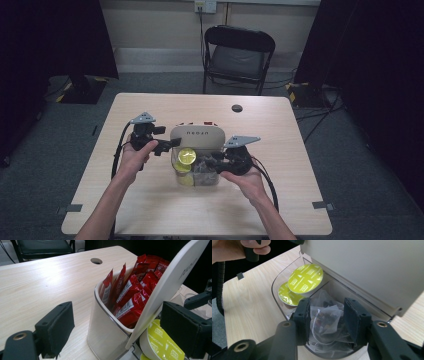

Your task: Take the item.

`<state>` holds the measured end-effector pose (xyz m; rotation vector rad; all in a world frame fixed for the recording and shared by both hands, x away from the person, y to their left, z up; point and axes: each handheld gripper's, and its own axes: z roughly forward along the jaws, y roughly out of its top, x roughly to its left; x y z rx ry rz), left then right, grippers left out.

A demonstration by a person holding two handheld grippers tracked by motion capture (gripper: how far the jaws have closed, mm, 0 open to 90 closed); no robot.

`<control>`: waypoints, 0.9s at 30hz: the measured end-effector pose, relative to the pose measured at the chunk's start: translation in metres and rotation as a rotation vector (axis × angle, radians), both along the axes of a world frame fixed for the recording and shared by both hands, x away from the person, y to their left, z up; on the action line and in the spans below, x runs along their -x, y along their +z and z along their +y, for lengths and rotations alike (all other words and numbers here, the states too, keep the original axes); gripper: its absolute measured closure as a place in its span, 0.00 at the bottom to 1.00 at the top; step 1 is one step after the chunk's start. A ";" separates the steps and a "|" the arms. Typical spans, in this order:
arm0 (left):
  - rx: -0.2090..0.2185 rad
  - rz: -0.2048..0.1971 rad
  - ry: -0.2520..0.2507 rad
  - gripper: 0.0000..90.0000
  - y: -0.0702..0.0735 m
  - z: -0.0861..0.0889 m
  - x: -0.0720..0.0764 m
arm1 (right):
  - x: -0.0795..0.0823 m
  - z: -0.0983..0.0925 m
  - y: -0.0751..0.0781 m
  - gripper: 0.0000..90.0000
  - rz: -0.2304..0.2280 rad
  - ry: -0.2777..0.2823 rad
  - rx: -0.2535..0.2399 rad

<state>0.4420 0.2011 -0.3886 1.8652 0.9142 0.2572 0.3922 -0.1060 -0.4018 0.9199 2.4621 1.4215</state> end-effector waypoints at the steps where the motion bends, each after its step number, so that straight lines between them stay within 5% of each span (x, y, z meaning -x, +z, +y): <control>1: 0.000 0.001 0.000 0.13 0.000 0.000 0.000 | 0.000 0.001 -0.001 0.66 0.003 0.003 0.000; 14: 0.003 0.011 0.001 0.13 -0.001 0.001 0.000 | -0.002 0.006 -0.009 0.69 0.033 0.017 0.044; 22: 0.004 0.018 0.003 0.14 -0.001 0.000 0.000 | -0.003 0.005 -0.009 0.92 0.036 0.016 0.034; 27: 0.004 0.018 0.002 0.14 -0.001 0.000 0.000 | -0.004 0.004 -0.010 0.96 0.040 0.017 0.017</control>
